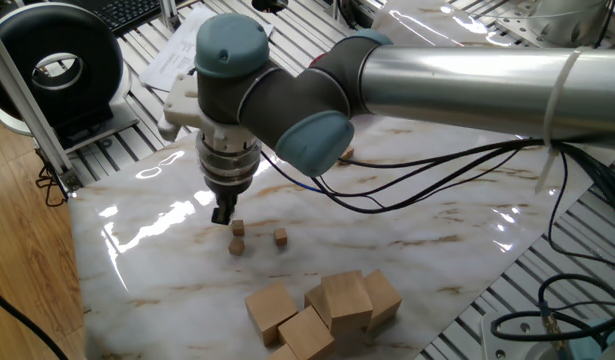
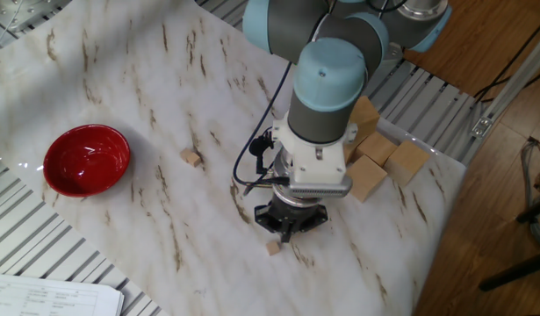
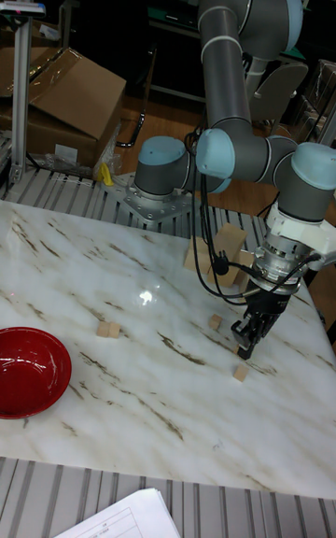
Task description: Stack the blocks into a pyramid shape
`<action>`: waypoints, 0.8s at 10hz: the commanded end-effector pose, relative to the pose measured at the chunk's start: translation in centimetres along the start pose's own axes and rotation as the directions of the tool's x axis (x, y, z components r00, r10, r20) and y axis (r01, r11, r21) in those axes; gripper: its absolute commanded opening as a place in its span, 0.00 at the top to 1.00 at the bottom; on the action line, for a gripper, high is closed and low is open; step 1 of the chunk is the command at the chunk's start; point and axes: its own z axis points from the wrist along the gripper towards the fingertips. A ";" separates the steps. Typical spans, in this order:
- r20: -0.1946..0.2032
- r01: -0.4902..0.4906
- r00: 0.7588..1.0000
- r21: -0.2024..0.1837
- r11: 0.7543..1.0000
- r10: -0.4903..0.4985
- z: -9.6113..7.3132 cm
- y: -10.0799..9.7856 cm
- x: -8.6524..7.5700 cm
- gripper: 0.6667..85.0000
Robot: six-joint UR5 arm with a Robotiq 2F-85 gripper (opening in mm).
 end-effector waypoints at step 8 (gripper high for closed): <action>-0.054 0.091 0.994 -0.041 0.995 -0.093 0.2 0.9 1.2 1.00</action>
